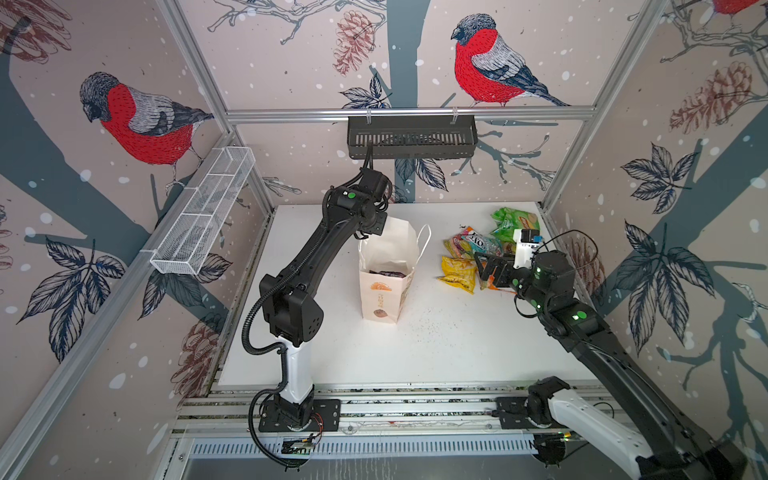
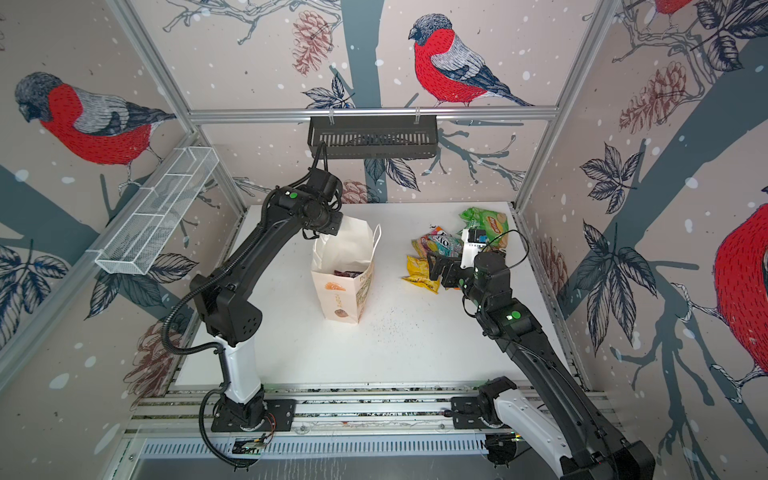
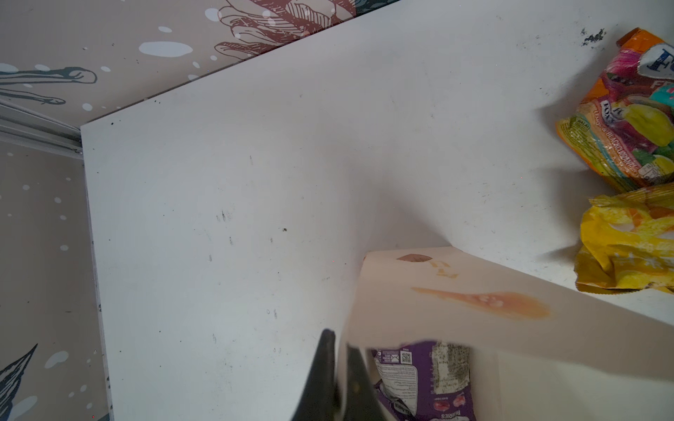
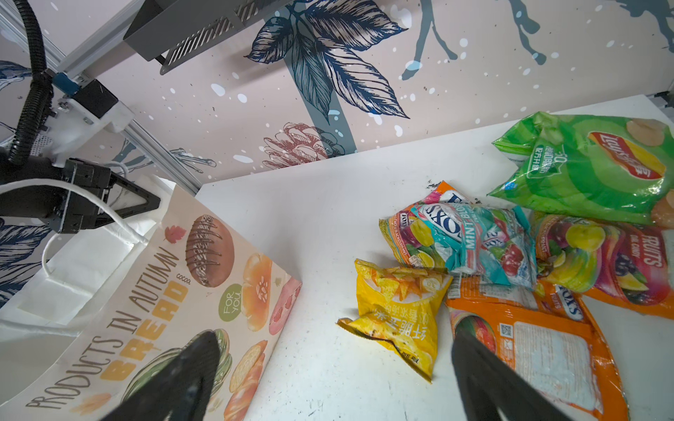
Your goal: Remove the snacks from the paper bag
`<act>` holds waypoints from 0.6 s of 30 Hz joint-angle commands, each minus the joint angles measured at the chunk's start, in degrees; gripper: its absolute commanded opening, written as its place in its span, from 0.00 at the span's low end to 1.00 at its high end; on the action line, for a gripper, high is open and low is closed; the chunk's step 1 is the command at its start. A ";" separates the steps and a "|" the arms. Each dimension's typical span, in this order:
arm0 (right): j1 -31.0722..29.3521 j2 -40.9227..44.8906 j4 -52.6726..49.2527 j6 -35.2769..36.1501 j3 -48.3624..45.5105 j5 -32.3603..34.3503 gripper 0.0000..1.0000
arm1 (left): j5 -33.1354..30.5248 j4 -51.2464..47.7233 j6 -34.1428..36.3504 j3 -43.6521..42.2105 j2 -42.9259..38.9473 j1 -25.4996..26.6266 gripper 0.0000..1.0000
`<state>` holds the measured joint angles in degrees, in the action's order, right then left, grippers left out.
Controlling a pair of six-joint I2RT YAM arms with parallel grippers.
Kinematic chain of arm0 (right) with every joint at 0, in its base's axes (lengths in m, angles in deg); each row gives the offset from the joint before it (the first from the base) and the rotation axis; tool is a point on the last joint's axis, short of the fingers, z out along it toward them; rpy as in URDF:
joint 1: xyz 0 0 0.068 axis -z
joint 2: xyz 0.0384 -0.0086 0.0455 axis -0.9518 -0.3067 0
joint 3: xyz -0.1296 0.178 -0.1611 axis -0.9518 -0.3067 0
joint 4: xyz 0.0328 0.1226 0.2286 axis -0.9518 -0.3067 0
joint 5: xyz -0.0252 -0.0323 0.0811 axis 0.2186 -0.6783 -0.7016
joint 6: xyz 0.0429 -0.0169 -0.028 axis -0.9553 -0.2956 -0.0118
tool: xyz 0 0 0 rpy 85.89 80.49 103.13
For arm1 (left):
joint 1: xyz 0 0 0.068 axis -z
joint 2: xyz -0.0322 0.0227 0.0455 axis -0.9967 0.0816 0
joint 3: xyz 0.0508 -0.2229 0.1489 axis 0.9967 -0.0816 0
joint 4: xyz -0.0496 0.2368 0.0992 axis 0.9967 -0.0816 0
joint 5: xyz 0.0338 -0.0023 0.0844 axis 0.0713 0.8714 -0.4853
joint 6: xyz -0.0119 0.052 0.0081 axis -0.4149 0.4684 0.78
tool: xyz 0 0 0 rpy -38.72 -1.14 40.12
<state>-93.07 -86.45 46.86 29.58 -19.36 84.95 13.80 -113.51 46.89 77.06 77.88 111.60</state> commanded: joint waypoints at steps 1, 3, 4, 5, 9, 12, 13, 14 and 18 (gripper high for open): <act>0.14 0.38 1.12 -0.32 -0.26 0.59 1.00 | -1.66 -1.76 -0.28 0.29 0.01 -0.19 0.02; 0.19 0.32 1.17 -0.54 -0.26 0.24 1.00 | -1.87 -1.66 -0.37 0.25 0.01 -0.18 0.00; 0.10 0.38 1.29 -0.67 -0.27 -0.03 1.00 | -2.12 -1.53 -0.30 0.34 0.09 -0.23 0.00; 0.14 0.34 1.37 -0.76 -0.17 -0.47 1.00 | -2.48 -1.53 -0.29 0.63 0.04 -0.23 0.00; 0.15 0.32 2.56 -1.43 -0.17 -2.08 1.00 | -4.40 -1.37 -0.46 2.67 -0.02 -0.17 0.00; 0.12 -0.13 4.13 -2.24 -0.23 -3.11 1.00 | -5.96 -0.31 -0.64 4.25 -0.58 -0.17 0.00; 0.13 -0.38 4.70 -2.39 -0.01 -3.47 1.00 | -6.65 0.36 -0.73 5.04 -0.75 -0.18 0.00; 0.15 -0.73 5.30 -2.52 0.09 -3.84 1.00 | -7.67 0.95 -0.68 5.65 -0.93 -0.21 0.00; -0.09 -2.61 7.75 -2.83 0.60 -5.29 1.00 | -12.78 2.84 0.54 10.04 -0.61 -0.22 0.00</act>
<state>-93.05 -88.22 50.46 27.68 -19.36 81.61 6.61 -113.22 46.68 84.63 77.82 111.60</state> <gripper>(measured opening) 0.998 0.043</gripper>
